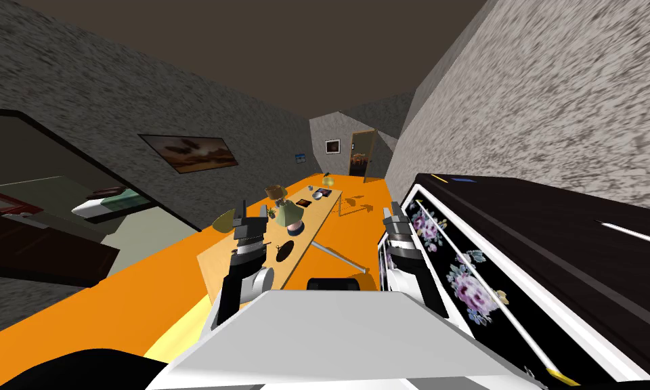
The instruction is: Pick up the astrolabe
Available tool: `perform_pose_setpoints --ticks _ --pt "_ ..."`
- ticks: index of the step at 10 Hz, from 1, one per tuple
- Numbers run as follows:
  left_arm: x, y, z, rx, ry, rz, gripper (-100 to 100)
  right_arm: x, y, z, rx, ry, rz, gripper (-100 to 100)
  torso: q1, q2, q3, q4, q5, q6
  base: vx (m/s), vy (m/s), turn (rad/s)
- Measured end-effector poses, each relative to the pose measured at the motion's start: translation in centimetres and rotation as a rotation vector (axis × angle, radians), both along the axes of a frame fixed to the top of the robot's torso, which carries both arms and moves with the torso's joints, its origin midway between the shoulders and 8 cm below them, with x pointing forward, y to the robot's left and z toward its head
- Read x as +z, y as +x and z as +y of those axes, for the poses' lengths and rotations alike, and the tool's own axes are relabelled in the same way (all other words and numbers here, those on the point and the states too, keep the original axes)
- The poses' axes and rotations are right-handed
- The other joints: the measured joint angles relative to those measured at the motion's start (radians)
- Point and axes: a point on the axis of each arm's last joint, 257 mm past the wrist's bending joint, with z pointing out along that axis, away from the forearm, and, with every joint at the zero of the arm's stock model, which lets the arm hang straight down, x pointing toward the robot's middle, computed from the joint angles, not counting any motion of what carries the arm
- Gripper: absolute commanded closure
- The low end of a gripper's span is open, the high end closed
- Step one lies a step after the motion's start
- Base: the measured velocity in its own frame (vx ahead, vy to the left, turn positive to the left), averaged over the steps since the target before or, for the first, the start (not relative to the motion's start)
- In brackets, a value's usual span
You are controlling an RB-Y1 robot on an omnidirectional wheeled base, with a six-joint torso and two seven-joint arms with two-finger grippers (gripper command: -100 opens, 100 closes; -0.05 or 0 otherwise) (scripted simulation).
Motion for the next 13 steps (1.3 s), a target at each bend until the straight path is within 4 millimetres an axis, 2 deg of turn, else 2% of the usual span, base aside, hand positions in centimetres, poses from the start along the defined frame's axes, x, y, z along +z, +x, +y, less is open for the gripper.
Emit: perform_pose_setpoints --ticks 4,9,13 --pt "-0.8 0.7 0.2 -0.062 0.01 0.042 -100 0.0 0.0 0.0 0.0 0.0 0.0 0 -0.002 0.009 0.005 0.002 -0.001 0.0 -0.129 -0.034 0.04" --pt "-3.8 2.4 1.9 -0.117 -0.041 0.154 -100 0.0 0.0 0.0 0.0 0.0 0.0 0 0.0 0.002 0.001 0.001 0.0 0.0 -0.056 0.004 0.032" --pt "-7.9 4.2 4.7 -0.141 -0.122 0.303 -100 0.0 0.0 0.0 0.0 0.0 0.0 0 0.0 0.001 0.0 0.0 0.0 0.0 -0.014 0.002 0.013"
